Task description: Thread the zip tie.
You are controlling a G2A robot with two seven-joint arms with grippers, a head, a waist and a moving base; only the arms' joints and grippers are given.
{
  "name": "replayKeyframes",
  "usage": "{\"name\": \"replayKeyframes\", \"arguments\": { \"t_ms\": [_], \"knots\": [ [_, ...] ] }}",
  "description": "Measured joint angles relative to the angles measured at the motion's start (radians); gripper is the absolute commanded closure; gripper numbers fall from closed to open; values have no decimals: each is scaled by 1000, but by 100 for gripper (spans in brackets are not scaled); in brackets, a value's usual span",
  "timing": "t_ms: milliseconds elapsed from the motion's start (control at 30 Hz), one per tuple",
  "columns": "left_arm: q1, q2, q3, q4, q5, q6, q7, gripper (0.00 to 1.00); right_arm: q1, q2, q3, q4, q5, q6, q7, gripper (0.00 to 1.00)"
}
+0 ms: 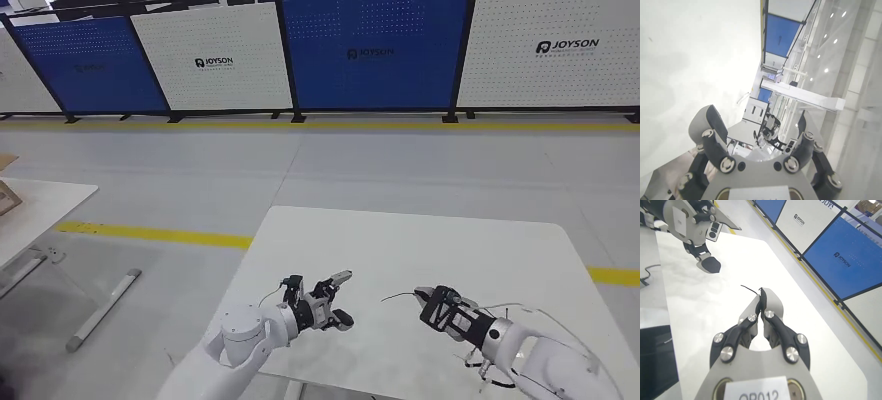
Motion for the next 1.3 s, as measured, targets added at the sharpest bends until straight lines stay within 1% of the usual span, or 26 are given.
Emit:
{"name": "replayKeyframes", "arguments": {
  "t_ms": [100,133,200,233,467,500,567,633,700,733,767,1033,1100,1167,1233,1300],
  "knots": [
    [-37,15,68,27,-55,0,-50,0,25,-14,-38,-7,-48,1,28,100],
    [-59,22,95,40,-82,0,-58,0,35,-19,-50,-6,-56,1,31,100],
    [-89,32,128,54,-124,0,-69,0,41,-22,-55,-4,-58,1,31,100],
    [-93,33,133,56,-131,0,-72,0,41,-22,-55,-3,-57,1,30,100],
    [-91,31,132,55,-132,-1,-68,0,40,-21,-54,-4,-56,1,30,100],
    [-93,29,133,55,-145,-1,-59,0,40,-21,-54,-4,-56,1,30,100],
    [-108,22,146,59,-204,0,-27,0,40,-21,-54,-4,-57,1,30,100],
    [-137,14,158,63,-270,0,28,0,40,-21,-54,-4,-57,1,30,100],
    [-159,10,180,69,-313,0,61,0,40,-21,-54,-4,-57,1,30,100],
    [-174,9,201,77,-326,0,76,0,40,-21,-54,-4,-57,1,30,100],
    [-181,10,212,80,-327,0,82,0,40,-21,-54,-4,-57,1,30,100],
    [-182,10,215,81,-322,0,83,0,40,-21,-54,-4,-57,1,30,100],
    [-182,8,225,78,-330,0,83,0,40,-21,-54,-4,-57,1,30,100],
    [-192,3,239,74,-342,0,110,0,40,-21,-54,-4,-57,1,30,100],
    [-206,-4,254,73,-370,0,158,0,40,-21,-54,-4,-57,1,30,100],
    [-221,-11,268,74,-398,0,191,0,40,-21,-54,-4,-57,1,30,100]
  ]
}}
